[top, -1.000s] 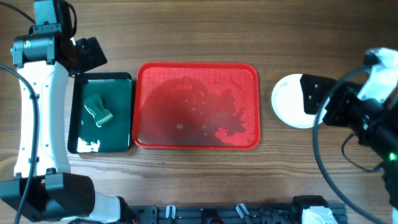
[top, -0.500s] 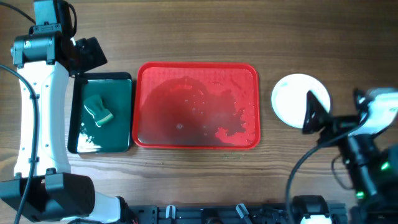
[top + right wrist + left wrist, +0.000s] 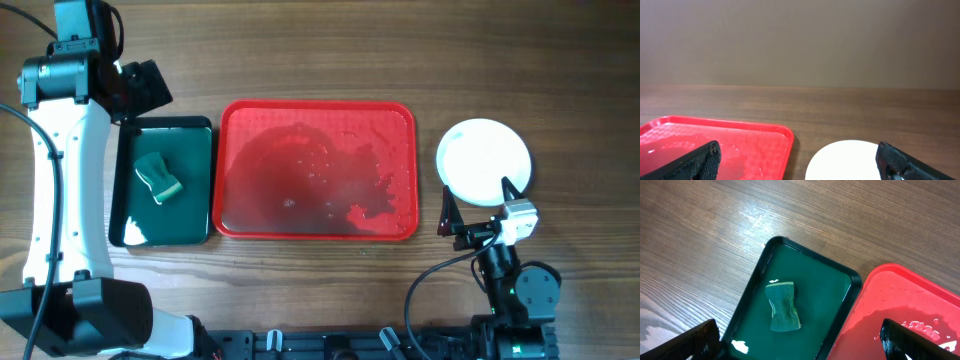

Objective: Clean dirty plates on tray and stack at the side

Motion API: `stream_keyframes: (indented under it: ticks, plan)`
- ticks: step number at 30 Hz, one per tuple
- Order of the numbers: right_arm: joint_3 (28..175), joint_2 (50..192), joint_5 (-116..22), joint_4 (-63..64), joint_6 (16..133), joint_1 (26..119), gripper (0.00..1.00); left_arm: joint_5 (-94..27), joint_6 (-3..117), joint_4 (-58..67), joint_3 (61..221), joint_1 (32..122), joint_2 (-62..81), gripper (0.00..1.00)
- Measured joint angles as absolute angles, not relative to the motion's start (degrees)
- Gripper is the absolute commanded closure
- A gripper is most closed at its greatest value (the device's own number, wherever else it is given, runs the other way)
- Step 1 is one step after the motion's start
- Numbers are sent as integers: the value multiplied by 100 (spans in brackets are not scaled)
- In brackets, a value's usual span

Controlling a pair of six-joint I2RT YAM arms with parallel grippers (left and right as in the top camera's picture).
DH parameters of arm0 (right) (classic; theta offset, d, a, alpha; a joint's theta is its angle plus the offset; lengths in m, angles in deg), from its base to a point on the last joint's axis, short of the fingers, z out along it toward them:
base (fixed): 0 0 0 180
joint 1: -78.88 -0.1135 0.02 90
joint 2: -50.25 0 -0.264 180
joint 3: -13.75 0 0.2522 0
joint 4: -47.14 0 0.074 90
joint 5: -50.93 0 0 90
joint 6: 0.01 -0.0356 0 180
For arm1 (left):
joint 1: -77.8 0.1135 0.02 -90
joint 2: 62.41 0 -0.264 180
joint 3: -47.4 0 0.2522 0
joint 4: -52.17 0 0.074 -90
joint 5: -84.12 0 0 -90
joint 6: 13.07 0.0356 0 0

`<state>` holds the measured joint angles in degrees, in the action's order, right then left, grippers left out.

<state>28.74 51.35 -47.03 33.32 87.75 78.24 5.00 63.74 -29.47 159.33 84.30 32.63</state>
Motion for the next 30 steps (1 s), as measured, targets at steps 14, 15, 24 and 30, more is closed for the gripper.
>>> stream_keyframes:
  ticks: [14,15,24,30]
  plan:
    - [2822,5135,-4703,3352,8777,7824,0,500,6374,-2947,15933,8430,3263,0]
    - [2822,5135,-4706,3352,8775,7824,0,500,6374,-2947,15933,8430,3263,0]
    - [2817,5135,-4719,3363,8775,7824,0,419,6134,-2208,15600,8428,1865,0]
    - [2796,5135,-4719,3387,8777,7824,0,-184,6003,902,12171,8426,-1261,0]
